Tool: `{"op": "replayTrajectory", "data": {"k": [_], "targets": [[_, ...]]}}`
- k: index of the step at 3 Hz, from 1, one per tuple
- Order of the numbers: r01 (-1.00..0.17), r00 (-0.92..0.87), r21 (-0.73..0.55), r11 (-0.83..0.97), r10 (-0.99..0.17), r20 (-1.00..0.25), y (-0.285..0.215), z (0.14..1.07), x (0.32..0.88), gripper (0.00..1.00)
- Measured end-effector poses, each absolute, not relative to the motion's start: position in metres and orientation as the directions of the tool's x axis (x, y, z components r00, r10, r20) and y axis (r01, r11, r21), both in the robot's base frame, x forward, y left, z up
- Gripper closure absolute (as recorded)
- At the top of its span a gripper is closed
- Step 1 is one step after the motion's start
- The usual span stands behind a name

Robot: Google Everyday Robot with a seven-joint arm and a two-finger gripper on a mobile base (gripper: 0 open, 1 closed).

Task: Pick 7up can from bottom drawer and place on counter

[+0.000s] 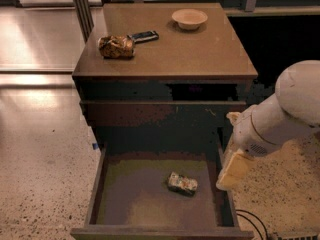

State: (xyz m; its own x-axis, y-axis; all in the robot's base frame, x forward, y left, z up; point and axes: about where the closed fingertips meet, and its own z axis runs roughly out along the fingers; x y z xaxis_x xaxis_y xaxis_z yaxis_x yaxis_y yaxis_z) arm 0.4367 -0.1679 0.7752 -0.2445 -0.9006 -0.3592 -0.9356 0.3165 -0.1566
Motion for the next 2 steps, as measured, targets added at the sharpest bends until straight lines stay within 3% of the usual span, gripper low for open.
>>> {"op": "replayTrajectory", "data": {"k": [2], "targets": [[-0.936,-0.253,-0.131,0.326,-0.884,-0.394,-0.161,0.758,0.439,0.0]]}}
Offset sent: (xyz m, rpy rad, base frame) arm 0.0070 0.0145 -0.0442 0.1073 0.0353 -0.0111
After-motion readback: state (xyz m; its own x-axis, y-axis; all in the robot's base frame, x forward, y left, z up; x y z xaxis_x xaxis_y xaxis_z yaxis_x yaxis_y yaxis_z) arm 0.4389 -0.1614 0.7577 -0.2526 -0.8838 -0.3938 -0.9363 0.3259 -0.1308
